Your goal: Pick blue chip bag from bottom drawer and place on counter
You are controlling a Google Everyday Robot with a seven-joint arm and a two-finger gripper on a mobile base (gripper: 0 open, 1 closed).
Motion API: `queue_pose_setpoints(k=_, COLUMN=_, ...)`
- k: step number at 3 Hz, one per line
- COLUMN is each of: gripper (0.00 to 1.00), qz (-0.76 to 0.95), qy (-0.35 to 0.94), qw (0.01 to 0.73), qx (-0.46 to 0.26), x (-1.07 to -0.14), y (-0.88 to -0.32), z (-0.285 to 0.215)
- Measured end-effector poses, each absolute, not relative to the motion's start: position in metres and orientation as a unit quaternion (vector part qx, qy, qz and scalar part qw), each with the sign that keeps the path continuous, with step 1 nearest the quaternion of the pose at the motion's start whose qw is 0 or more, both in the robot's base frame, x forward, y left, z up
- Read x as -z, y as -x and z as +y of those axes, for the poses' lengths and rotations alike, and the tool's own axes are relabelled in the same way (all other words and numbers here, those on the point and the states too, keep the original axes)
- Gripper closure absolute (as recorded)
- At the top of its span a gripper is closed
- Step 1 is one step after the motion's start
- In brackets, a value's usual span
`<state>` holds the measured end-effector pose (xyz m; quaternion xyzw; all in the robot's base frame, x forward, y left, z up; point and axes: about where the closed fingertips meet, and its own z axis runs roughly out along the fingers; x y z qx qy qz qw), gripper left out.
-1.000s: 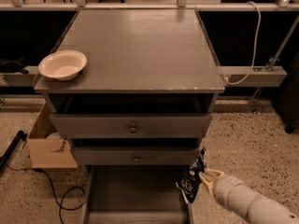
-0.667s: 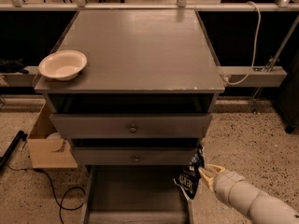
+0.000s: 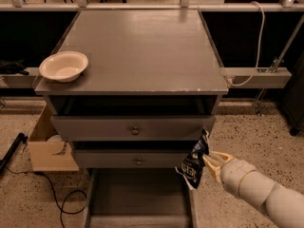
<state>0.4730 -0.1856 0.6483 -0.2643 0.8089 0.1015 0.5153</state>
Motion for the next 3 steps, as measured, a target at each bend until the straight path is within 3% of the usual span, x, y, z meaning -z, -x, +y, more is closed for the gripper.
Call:
queue_pose_setpoints(k=1, gripper=1.00, qz=0.792, qy=0.266, qw=0.539, qx=-0.104, x=-0.685, y=-0.474, z=-0.191)
queue_pose_setpoints(k=2, gripper=1.00, qz=0.775, qy=0.253, qw=0.571, qx=-0.093, x=-0.730, y=-0.456, z=-0.229)
queue_pose_setpoints(k=3, gripper=1.00, qz=0.775, qy=0.254, qw=0.571, qx=-0.094, x=-0.729, y=-0.457, z=-0.227)
